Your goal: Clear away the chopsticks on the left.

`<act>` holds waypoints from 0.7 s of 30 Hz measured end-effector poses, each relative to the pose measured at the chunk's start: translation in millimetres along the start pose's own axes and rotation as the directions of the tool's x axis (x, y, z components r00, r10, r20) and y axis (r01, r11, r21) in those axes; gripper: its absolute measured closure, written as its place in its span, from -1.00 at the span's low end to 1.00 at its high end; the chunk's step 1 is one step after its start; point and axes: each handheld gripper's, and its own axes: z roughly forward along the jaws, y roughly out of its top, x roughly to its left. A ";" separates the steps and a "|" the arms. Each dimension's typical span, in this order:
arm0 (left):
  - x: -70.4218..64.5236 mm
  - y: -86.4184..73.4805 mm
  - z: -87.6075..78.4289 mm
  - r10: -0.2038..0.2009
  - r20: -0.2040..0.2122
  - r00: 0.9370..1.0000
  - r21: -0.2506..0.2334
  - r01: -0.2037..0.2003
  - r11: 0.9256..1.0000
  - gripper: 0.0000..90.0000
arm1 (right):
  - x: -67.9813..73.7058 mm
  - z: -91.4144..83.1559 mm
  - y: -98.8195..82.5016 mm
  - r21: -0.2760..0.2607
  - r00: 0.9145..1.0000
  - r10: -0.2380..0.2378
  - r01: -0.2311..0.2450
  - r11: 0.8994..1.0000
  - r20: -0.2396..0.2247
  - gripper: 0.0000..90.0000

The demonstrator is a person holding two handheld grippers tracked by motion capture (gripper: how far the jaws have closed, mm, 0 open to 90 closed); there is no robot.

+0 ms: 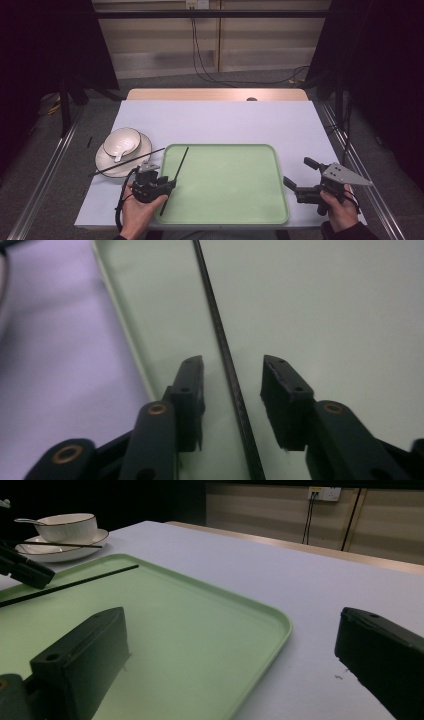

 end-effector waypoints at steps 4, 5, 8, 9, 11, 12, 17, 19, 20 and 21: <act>3.8 2.3 -7.5 0.042 0.030 0.999 -0.086 -0.040 0.995 0.02 | 0.1 0.0 0.2 0.001 1.000 0.001 -0.001 1.000 -0.004 -0.99; 3.4 2.2 -8.3 0.041 0.039 0.998 -0.111 -0.037 0.993 -0.05 | -0.2 0.1 0.2 -0.001 1.000 -0.001 0.001 1.000 0.001 -0.99; 4.4 1.8 -13.3 0.076 0.041 0.996 -0.128 -0.070 0.989 -0.20 | 0.0 0.0 0.3 -0.003 1.000 0.004 -0.004 1.000 0.005 -0.99; 4.4 1.8 -15.6 0.091 0.022 0.996 -0.124 -0.088 0.988 -0.26 | -0.1 -0.1 0.3 -0.005 1.000 0.002 -0.002 1.000 0.004 -0.99; 4.3 0.6 -21.3 0.101 0.000 0.995 -0.120 -0.100 0.988 -0.46 | 0.0 0.1 0.4 -0.005 1.000 0.003 -0.003 1.000 0.005 -0.99; 6.8 -0.6 -24.2 0.093 0.021 0.995 -0.136 -0.089 0.987 -0.46 | -0.3 0.3 0.4 -0.004 1.000 0.001 -0.001 1.000 0.005 -0.99; 20.8 -3.6 -39.2 0.118 0.058 0.991 -0.184 -0.105 0.977 -0.70 | 0.3 0.7 0.8 -0.005 1.000 -0.003 0.003 1.000 -0.002 -0.99; 27.2 -5.3 -45.9 0.138 0.068 0.988 -0.213 -0.121 0.970 -0.78 | 0.2 0.7 0.8 -0.006 1.000 -0.002 0.002 1.000 0.000 -0.99; 30.1 -6.0 -49.6 0.141 0.066 0.988 -0.230 -0.122 0.965 -0.79 | 0.2 0.7 0.8 -0.006 1.000 -0.001 0.001 1.000 0.001 -0.99; 32.6 -6.5 -52.9 0.146 0.070 0.987 -0.238 -0.126 0.963 -0.87 | 0.3 0.8 0.9 -0.006 1.000 -0.001 0.001 1.000 0.001 -0.99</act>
